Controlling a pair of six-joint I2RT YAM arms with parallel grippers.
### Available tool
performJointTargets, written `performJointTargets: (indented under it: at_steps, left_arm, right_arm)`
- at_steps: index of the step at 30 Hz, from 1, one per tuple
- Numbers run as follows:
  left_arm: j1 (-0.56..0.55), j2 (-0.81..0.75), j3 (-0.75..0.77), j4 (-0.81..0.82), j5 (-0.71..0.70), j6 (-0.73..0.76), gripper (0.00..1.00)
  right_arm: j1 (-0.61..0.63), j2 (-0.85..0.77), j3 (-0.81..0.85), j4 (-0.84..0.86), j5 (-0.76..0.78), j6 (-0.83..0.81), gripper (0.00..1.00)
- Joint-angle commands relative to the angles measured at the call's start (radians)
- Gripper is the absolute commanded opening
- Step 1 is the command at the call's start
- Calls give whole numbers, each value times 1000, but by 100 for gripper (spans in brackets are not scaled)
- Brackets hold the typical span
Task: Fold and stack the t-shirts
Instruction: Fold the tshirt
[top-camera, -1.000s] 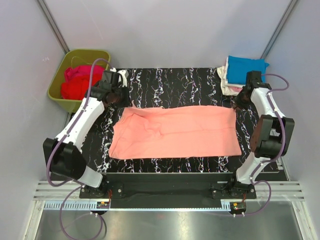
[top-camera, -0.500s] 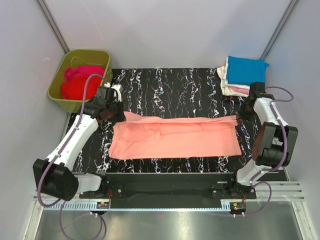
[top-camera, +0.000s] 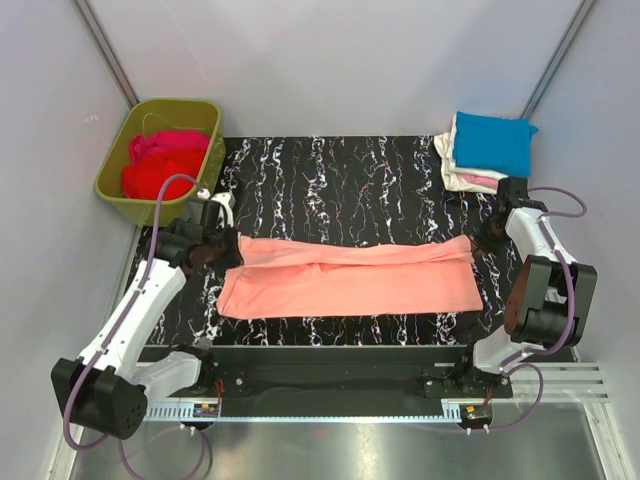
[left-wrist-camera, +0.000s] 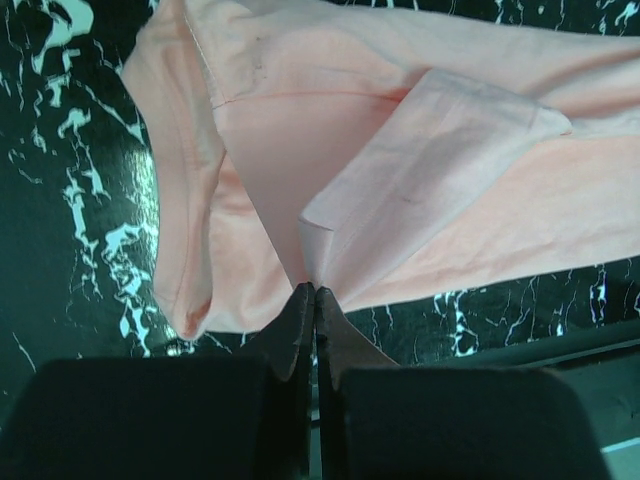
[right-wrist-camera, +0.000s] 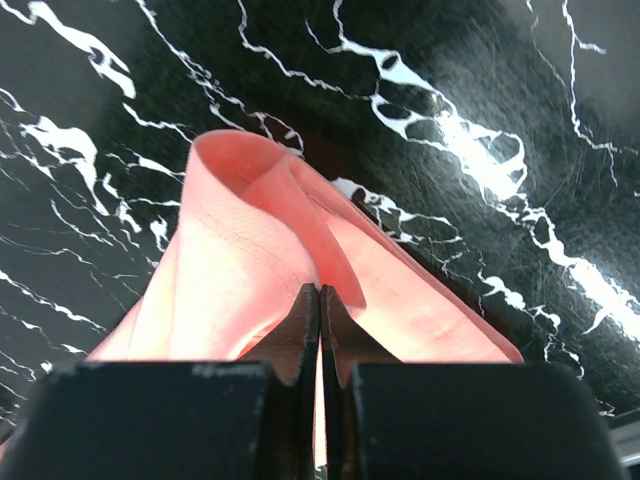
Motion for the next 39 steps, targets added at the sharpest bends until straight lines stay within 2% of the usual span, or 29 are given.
performJointTargets:
  at_steps: [1, 5, 7, 8, 9, 10, 11, 12, 13, 15, 21, 25, 27, 30, 34, 39]
  left_arm:
    - [-2, -63, -31, -38, -19, -42, 0]
    - [-6, -121, -74, -82, 0, -94, 4]
    - [-6, -135, -94, -102, -7, -105, 17]
    - [-9, -141, -97, -128, -11, -119, 35]
    - [-11, -140, -88, -145, -14, -125, 41]
    - [-11, -144, -84, -171, -16, -140, 48]
    - [-11, -146, -77, -184, -39, -148, 55]
    - [-11, -151, -68, -193, -51, -156, 58]
    - [-11, -161, -68, -196, -66, -162, 59]
    - [-12, -164, -68, -184, -76, -163, 61]
    - [-14, -108, -108, -72, -33, -195, 58]
    - [-32, -24, -117, 31, -22, -231, 56]
    - [-43, 32, -125, 83, -31, -245, 56]
    - [-55, 111, -145, 146, -45, -266, 55]
    - [-63, 202, -179, 216, -39, -292, 52]
    - [-66, 323, -208, 304, -30, -315, 50]
  right_arm:
    - [-10, -57, -25, 16, 32, 27, 0]
    - [-30, -86, -83, 29, 40, 54, 0]
    - [-47, -101, -127, 48, 24, 59, 0]
    - [-53, -100, -147, 52, 8, 59, 5]
    - [-65, -99, -153, 55, 0, 55, 13]
    - [-70, -97, -166, 55, -3, 53, 30]
    - [-76, -100, -170, 59, -3, 53, 60]
    - [-83, -106, -173, 62, -2, 54, 77]
    - [-83, -112, -173, 65, 6, 57, 88]
    - [-83, -134, -166, 68, 3, 64, 100]
    - [-71, -203, -143, 99, -66, 42, 96]
    - [31, -211, -129, 125, -100, 19, 90]
    - [111, -168, -120, 137, -109, -7, 89]
    - [166, -76, -89, 154, -129, -31, 87]
    - [183, 47, -36, 163, -163, -61, 82]
    - [208, 184, -19, 162, -187, -87, 69]
